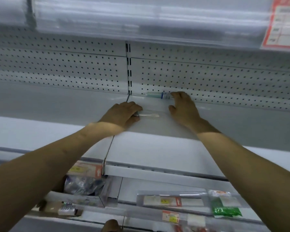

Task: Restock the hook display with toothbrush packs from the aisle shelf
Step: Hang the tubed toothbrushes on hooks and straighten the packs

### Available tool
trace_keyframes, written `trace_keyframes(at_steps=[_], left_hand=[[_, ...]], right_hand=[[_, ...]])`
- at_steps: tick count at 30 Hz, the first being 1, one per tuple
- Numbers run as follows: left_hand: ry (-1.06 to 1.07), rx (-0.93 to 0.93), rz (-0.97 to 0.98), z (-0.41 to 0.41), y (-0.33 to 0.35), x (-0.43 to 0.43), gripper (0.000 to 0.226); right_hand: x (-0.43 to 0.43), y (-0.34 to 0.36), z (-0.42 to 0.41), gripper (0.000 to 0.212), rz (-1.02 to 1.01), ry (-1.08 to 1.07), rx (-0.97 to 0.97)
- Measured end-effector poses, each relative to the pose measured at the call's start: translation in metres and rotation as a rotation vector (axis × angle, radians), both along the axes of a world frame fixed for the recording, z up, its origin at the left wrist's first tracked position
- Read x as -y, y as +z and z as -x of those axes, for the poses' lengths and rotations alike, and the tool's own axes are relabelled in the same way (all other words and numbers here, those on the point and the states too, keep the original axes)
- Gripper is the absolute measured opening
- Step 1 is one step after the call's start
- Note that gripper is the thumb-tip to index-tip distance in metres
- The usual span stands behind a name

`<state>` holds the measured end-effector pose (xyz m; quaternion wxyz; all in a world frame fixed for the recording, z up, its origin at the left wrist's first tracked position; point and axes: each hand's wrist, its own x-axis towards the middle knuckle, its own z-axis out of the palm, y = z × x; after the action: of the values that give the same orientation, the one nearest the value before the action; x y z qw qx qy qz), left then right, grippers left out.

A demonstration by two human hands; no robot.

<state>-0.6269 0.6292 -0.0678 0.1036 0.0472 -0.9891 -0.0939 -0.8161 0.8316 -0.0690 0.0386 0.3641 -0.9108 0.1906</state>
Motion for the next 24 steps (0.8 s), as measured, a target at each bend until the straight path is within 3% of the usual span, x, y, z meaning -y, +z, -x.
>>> trace_keyframes(at_steps=[4,10,13,18,24], left_hand=[[0.106,-0.043,-0.131,-0.011,-0.004,0.003,0.036],[0.194,-0.076,-0.147,-0.025,-0.007,0.007,0.037],[0.239,-0.074,-0.157,-0.032,-0.005,0.004,0.038],[0.276,-0.112,-0.178,-0.047,0.0,-0.006,0.038],[0.311,-0.117,-0.242,-0.074,0.012,-0.046,0.038]], right_hand=[[0.008,-0.007,0.015,0.061,-0.076,-0.027,-0.074],[0.011,-0.006,0.02,0.051,-0.186,-0.116,-0.242],[0.002,-0.013,0.015,0.045,-0.135,-0.097,-0.166],[-0.024,-0.016,-0.009,0.036,0.124,0.006,-0.03],[-0.061,-0.003,-0.059,0.032,0.38,-0.029,0.237]])
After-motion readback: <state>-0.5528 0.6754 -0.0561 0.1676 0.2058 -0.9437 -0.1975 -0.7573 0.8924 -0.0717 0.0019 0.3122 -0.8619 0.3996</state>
